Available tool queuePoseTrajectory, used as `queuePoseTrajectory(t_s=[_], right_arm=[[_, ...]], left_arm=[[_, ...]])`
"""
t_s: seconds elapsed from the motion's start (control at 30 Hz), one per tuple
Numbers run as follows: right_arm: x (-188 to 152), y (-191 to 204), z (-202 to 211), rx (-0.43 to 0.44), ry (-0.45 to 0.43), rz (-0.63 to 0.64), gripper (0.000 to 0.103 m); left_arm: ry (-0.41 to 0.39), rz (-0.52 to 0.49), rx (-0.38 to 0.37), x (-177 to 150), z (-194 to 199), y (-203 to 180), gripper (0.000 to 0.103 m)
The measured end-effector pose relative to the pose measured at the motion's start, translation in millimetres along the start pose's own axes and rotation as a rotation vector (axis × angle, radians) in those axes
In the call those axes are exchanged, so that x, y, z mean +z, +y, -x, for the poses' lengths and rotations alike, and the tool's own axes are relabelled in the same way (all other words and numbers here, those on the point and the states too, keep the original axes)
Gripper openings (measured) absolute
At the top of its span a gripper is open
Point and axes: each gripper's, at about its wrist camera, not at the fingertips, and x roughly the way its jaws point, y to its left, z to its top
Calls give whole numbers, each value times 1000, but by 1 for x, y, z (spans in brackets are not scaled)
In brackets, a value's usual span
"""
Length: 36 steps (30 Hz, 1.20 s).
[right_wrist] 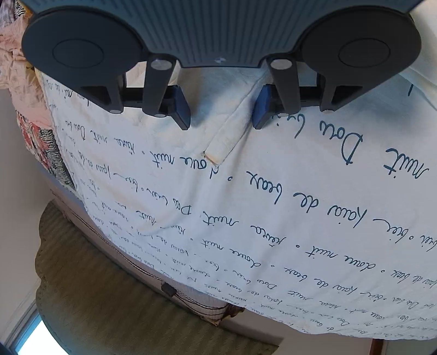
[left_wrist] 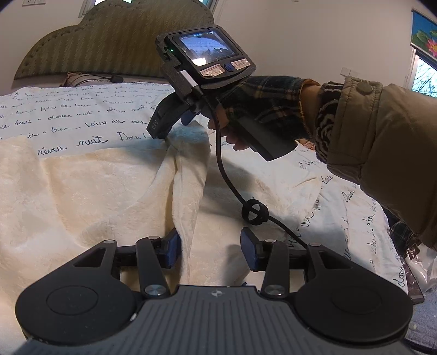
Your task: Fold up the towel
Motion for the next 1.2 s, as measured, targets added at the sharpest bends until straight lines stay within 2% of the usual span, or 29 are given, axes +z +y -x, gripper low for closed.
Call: queuePoseTrajectory(t_s=[0.03,0.07,0.17,0.3,0.43,0.57,0.73,0.9,0.93,1.0,1.03,1.17,1.2], right_arm=[[0,-2,1,8,-6,-14,26],[0,-5,3,17,-13,-40,19],[-5,-22,13,19,-65,-156,14],[-34,-65,42,40,-147,-379,13],[-86,-115,62,83,-153,-600,13],[-135,-147,48,176,-83,-769,14],[-160,-160,27,305,-93,-979,18],[-179,-174,2,417,-117,-1228,18],[-182,-176,1,422,-127,-1252,19],[-181,-178,11,410,-167,-1235,8],[-182,-179,18,414,-199,-1225,7],[-184,-190,54,483,-319,-1244,6],[-182,-194,65,487,-349,-1227,6]], left_arm=[[-3,2,-5,0,0,1,52],[-5,5,-8,0,1,2,52],[-8,21,-18,-1,1,6,54],[-6,35,-26,-1,2,9,54],[-4,35,-25,-2,2,9,55],[2,18,-9,-3,1,6,55],[13,-10,16,-1,-2,0,57],[37,-54,76,5,-2,-11,60],[40,-53,87,7,-2,-13,61],[47,-50,112,12,-4,-15,61],[53,-60,130,15,-6,-16,61],[44,-198,228,19,-13,-37,60],[38,-236,254,19,-15,-43,53]])
